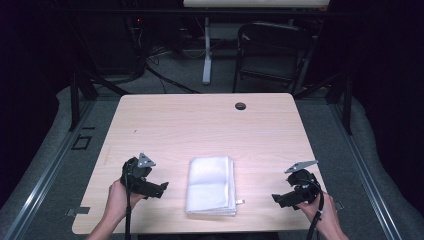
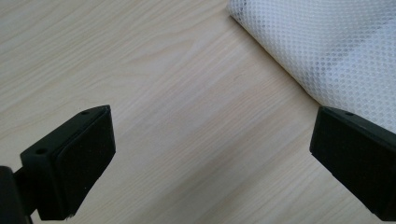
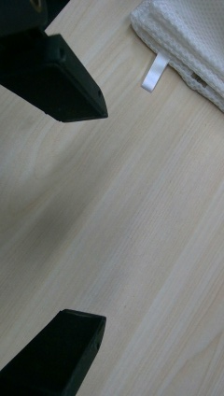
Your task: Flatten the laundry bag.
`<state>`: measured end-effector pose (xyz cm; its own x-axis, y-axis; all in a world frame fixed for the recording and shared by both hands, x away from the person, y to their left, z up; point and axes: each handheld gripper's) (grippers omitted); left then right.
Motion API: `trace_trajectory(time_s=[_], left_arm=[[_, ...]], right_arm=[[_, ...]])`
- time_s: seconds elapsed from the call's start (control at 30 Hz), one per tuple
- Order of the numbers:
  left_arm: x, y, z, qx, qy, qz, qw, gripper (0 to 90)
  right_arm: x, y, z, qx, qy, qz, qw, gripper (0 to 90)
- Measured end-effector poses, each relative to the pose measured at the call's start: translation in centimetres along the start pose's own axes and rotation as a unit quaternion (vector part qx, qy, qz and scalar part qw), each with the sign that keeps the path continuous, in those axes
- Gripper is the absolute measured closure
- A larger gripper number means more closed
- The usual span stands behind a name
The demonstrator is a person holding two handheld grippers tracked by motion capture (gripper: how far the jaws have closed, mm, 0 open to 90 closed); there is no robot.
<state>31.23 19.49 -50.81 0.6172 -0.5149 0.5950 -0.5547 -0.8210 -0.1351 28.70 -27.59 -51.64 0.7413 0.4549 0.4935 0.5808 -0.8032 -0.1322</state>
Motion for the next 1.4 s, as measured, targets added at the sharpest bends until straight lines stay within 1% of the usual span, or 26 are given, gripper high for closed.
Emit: trace_trajectory(time_s=[0.1,0.13,0.17,0.23,0.27,0.3,0.33,0.4,0.43,0.47,0.53,0.63,0.67,0.7,0.77,0.83,0.87,0.9,1.0,1.07,1.13,1.2,1.23,1.3,1.33,1.4], left_arm=[[0.1,0.3,-0.1,-0.003,0.002,0.004,1.0000,0.2],[0.1,0.4,-0.2,-0.001,0.000,0.008,1.0000,0.3],[0.2,0.6,-0.3,-0.002,0.000,0.012,0.9999,0.3],[0.2,0.8,-0.3,-0.004,0.001,0.014,0.9999,0.3],[0.3,0.9,-0.3,-0.006,0.002,0.016,0.9998,0.3],[0.3,0.9,-0.3,-0.006,0.002,0.016,0.9998,0.3],[0.4,1.2,-0.4,-0.005,0.003,0.020,0.9998,0.3],[0.4,1.3,-0.4,-0.007,0.003,0.022,0.9997,0.4],[0.4,1.5,-0.5,-0.008,0.002,0.024,0.9997,0.4],[0.5,1.8,-0.5,-0.012,0.004,0.029,0.9995,0.3],[0.6,1.9,-0.6,-0.013,0.003,0.030,0.9994,0.3],[0.9,2.7,-0.5,-0.023,0.003,0.043,0.9988,0.3],[0.9,2.7,-0.5,-0.023,0.003,0.043,0.9988,0.3],[1.1,3.2,-0.5,-0.026,0.002,0.050,0.9984,0.3],[1.2,3.7,-0.4,-0.030,0.004,0.055,0.9980,0.3],[1.4,4.1,-0.5,-0.035,0.006,0.059,0.9976,0.3],[1.4,4.1,-0.5,-0.035,0.006,0.059,0.9976,0.3],[1.4,4.3,-0.5,-0.037,0.007,0.063,0.9973,0.3],[1.7,4.9,-0.5,-0.043,0.007,0.074,0.9963,0.3],[1.7,5.1,-0.4,-0.044,0.010,0.073,0.9963,0.3],[1.9,5.6,-0.3,-0.049,0.008,0.082,0.9954,0.3],[2.0,5.8,-0.3,-0.053,0.007,0.085,0.9950,0.4],[2.0,6.0,-0.3,-0.054,0.008,0.087,0.9947,0.4],[2.4,6.7,-0.1,-0.060,0.012,0.094,0.9937,0.4],[2.5,7.0,-0.1,-0.062,0.010,0.099,0.9932,0.5],[2.5,7.3,0.0,-0.060,0.013,0.100,0.9931,0.6]], right_arm=[[0.0,0.0,0.1,0.002,0.000,-0.001,1.0000,2.7],[-0.1,-0.1,0.3,0.004,0.018,0.008,0.9998,2.7],[0.1,-0.1,0.0,0.000,-0.004,-0.003,1.0000,2.8],[0.1,-0.2,0.1,-0.002,-0.003,-0.002,1.0000,2.9],[0.1,-0.2,0.1,0.005,-0.003,-0.001,1.0000,2.9],[0.1,-0.2,0.1,0.005,-0.003,-0.001,1.0000,2.9],[0.1,-0.1,0.1,0.005,-0.007,-0.004,1.0000,3.1],[0.2,-0.2,0.2,0.000,-0.005,-0.003,1.0000,3.3],[0.2,-0.2,0.2,0.000,-0.005,-0.003,1.0000,3.3],[0.2,-0.3,0.3,0.007,-0.007,-0.002,1.0000,3.3],[0.2,-0.3,0.3,0.001,-0.010,-0.006,0.9999,3.4],[0.2,-0.4,0.3,0.002,-0.010,-0.006,0.9999,3.5],[0.2,-0.4,0.4,0.002,-0.010,-0.005,0.9999,3.5],[0.2,-0.3,0.4,0.003,-0.010,-0.005,0.9999,3.5],[0.2,-0.3,0.4,0.003,-0.011,-0.008,0.9999,3.6],[0.2,-0.4,0.5,0.011,-0.009,-0.006,0.9999,3.7],[0.2,-0.4,0.5,0.007,-0.011,-0.008,0.9999,3.8],[0.2,-0.4,0.5,0.012,-0.010,-0.005,0.9999,3.9],[0.3,-0.5,0.5,0.004,-0.015,-0.007,0.9999,4.0],[0.3,-0.5,0.6,0.004,-0.016,-0.007,0.9998,4.0],[0.2,-0.6,0.8,0.010,-0.007,-0.003,0.9999,4.3],[0.3,-0.5,0.7,0.012,-0.014,-0.007,0.9998,4.4],[0.3,-0.5,0.7,0.007,-0.020,-0.010,0.9997,4.6],[0.3,-0.6,0.8,0.014,-0.016,-0.005,0.9998,4.8],[0.4,-0.6,0.8,0.016,-0.020,-0.009,0.9996,4.9],[0.4,-0.6,0.9,0.016,-0.021,-0.009,0.9996,5.0]])
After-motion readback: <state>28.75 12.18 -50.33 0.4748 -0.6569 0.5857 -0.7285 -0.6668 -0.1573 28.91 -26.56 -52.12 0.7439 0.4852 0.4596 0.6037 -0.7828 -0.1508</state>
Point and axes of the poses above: each handheld gripper's, and its own axes: z roughly forward along the jaws, x roughly out of its top, y roughly to its right, and after that the axes turned 6 degrees about x, right-handed
